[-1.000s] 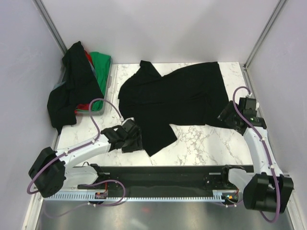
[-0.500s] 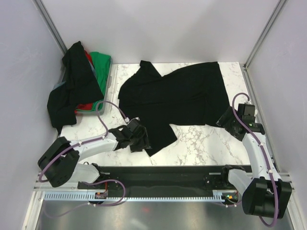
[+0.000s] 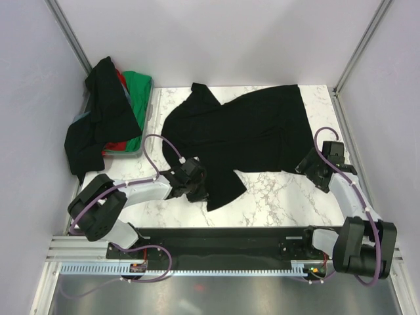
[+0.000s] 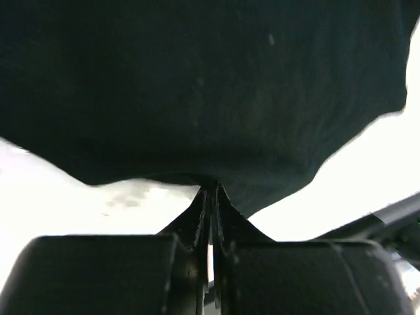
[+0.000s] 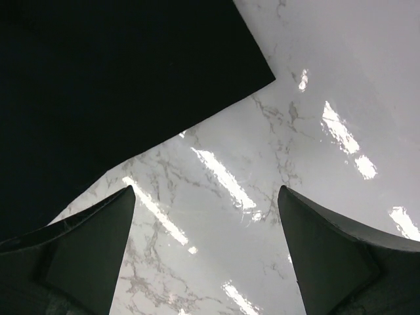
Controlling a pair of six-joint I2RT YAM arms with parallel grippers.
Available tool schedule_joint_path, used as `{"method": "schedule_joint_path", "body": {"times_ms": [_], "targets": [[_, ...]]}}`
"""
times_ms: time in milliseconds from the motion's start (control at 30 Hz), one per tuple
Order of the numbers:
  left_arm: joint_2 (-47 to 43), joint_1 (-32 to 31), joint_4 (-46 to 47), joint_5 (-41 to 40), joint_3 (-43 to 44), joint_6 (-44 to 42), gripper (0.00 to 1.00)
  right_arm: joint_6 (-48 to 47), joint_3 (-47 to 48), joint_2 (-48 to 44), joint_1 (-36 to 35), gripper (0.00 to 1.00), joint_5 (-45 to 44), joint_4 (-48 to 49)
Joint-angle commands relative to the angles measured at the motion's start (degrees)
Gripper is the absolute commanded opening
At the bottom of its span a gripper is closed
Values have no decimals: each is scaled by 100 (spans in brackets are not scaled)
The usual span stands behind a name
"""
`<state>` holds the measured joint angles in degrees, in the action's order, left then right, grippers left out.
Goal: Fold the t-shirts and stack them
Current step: Fold the tshirt
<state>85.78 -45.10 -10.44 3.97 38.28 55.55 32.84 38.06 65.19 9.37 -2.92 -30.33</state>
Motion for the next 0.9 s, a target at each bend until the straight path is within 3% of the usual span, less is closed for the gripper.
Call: {"method": "schedule_joint_path", "body": {"times_ms": [0,167,267,467,567,667,700,867], "targets": [[-209,456,-854,-661,267,-658,2,47,25,388,214,98,-69,553],[-1000,1808,-1126,-230,425,-1282,2,-85,306,1248,575,98,72,940],[-1335,2188,-1329,-168,583,-1546,2,-111,456,1714,610,97,37,1160],[-1423,2278,-1417,-45,593,-1609,2,-76,509,2549,636,91,-95,1801],[-1494,2304,-1409,-80,540,-1609,2,-23,710,2893,645,79,45,1793],[-1599,2322,-1461,-54,540,-1600,2,3,607,2737,645,57,90,1785],[-1651,2339,-1496,-37,566,-1600,2,-6,562,2649,645,43,72,1767],[-2126,2357,-1943,-80,707,-1565,2,-146,369,1825,680,4,142,1347]]}}
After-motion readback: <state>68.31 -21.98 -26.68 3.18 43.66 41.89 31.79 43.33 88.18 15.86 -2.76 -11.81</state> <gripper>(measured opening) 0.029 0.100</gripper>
